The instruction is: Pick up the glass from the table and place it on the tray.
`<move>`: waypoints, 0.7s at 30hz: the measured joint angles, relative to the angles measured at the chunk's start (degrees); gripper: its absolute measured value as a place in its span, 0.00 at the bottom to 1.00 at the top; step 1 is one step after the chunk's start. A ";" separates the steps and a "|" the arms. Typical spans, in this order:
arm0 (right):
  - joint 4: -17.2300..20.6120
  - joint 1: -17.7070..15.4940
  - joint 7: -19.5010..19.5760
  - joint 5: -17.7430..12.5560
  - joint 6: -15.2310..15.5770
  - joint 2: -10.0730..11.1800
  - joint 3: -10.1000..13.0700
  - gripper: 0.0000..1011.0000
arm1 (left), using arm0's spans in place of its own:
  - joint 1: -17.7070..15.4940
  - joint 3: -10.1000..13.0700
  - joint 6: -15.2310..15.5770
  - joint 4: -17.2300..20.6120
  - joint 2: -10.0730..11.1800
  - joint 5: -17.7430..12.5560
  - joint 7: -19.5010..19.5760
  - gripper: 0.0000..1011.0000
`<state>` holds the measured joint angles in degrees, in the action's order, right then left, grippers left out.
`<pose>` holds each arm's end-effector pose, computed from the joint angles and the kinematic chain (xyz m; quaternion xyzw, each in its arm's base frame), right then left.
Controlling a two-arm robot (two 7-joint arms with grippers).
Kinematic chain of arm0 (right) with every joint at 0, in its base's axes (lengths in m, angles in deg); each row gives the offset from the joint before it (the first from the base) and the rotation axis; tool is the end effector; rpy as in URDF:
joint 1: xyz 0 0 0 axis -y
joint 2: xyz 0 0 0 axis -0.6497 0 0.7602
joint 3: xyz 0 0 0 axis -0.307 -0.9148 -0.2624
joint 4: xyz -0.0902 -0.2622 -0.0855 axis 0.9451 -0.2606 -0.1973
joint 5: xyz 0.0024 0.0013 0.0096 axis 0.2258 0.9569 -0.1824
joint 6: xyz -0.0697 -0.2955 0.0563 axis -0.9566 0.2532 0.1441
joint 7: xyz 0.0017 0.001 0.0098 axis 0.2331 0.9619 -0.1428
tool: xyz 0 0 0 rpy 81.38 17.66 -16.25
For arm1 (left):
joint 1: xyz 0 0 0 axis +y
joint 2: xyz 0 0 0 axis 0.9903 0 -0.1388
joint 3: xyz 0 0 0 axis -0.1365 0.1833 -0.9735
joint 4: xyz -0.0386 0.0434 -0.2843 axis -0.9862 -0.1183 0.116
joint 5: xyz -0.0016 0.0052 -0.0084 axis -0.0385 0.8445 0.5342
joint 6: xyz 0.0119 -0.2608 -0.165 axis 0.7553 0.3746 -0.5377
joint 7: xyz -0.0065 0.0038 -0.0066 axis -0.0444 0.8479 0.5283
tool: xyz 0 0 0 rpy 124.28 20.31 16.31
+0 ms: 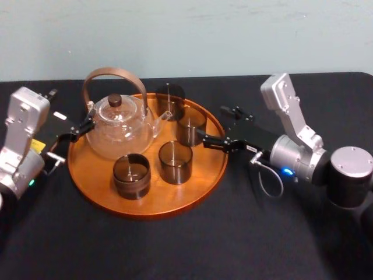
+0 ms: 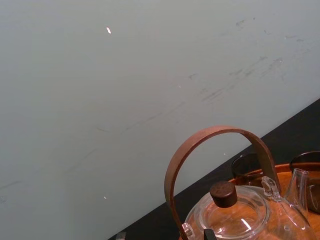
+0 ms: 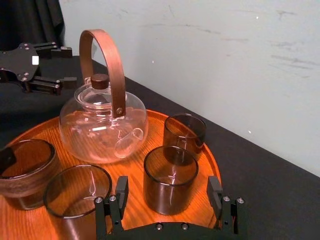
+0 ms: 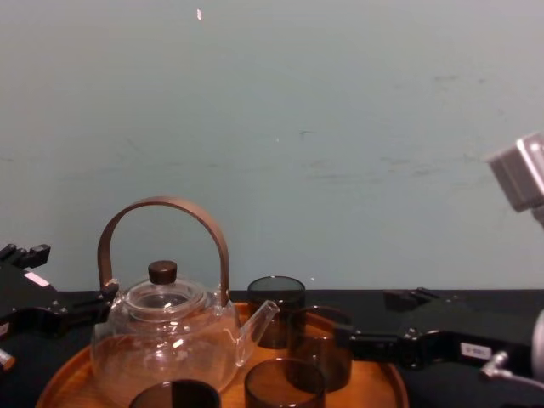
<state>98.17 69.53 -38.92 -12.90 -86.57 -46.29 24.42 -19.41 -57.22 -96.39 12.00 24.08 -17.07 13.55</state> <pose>0.4069 -0.0106 -0.2986 -0.1080 -0.0032 -0.3714 0.9222 0.3582 0.0828 -0.3023 0.1415 -0.1325 0.5799 0.7913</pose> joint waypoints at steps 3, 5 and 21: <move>1.87 -1.21 0.44 -0.37 0.10 1.00 0.50 0.99 | 0.00 0.00 0.00 0.00 0.00 0.00 0.00 1.00; 2.57 -1.70 0.58 -0.54 0.10 1.41 0.75 0.99 | 0.00 0.00 0.00 0.00 0.00 0.00 0.00 1.00; 8.71 -7.10 4.15 -1.63 -0.14 5.79 5.16 0.99 | 0.00 0.00 0.00 0.00 0.00 0.00 0.00 1.00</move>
<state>106.89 62.43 -34.77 -14.53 -86.71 -40.49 29.59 -19.41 -57.23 -96.39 12.00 24.08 -17.07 13.55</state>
